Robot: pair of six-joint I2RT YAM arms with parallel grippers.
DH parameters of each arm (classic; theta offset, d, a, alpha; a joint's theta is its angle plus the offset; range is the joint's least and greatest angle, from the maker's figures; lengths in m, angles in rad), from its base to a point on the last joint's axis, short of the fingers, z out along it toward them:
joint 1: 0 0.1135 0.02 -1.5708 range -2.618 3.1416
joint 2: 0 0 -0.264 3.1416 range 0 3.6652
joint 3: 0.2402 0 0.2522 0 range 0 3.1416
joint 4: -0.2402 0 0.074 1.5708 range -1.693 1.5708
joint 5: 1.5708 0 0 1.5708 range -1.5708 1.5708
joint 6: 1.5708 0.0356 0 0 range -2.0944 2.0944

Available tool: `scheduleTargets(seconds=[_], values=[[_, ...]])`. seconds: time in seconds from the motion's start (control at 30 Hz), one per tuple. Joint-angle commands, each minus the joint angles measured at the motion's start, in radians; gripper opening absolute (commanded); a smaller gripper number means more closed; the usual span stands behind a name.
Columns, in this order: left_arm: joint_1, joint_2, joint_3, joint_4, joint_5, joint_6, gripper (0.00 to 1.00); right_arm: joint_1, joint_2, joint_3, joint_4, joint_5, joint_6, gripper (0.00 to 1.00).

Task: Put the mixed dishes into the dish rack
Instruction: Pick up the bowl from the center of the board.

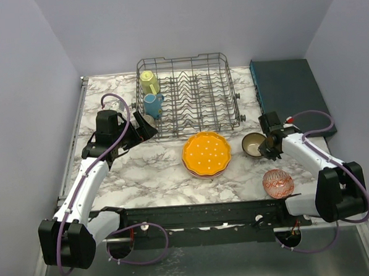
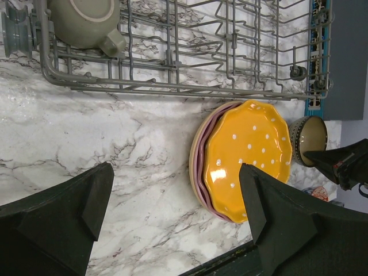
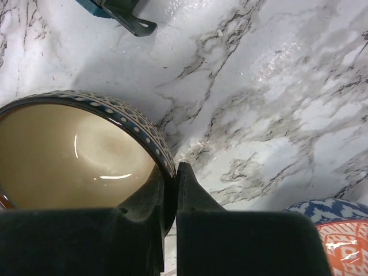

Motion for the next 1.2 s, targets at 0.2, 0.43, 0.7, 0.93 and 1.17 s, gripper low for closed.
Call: scheduleTargets(seconds=[0.2,0.43,0.7,0.93,1.17], values=[[-0.005,-0.007,0.015,-0.001,0.002,0.019,0.99,0.003,-0.052,0.023,-0.035,0.011,-0.029,0.00],[-0.005,-0.010,0.012,0.006,0.055,0.032,0.99,0.003,-0.130,0.054,-0.063,0.031,-0.083,0.00],[-0.005,-0.015,-0.005,0.043,0.068,-0.029,0.99,0.004,-0.209,0.075,-0.079,0.028,-0.178,0.00],[-0.005,-0.047,0.004,0.051,0.049,-0.070,0.99,0.003,-0.296,0.114,-0.065,-0.038,-0.277,0.00],[-0.007,-0.050,0.007,0.057,0.106,-0.017,0.99,0.006,-0.289,0.182,-0.035,-0.148,-0.333,0.01]])
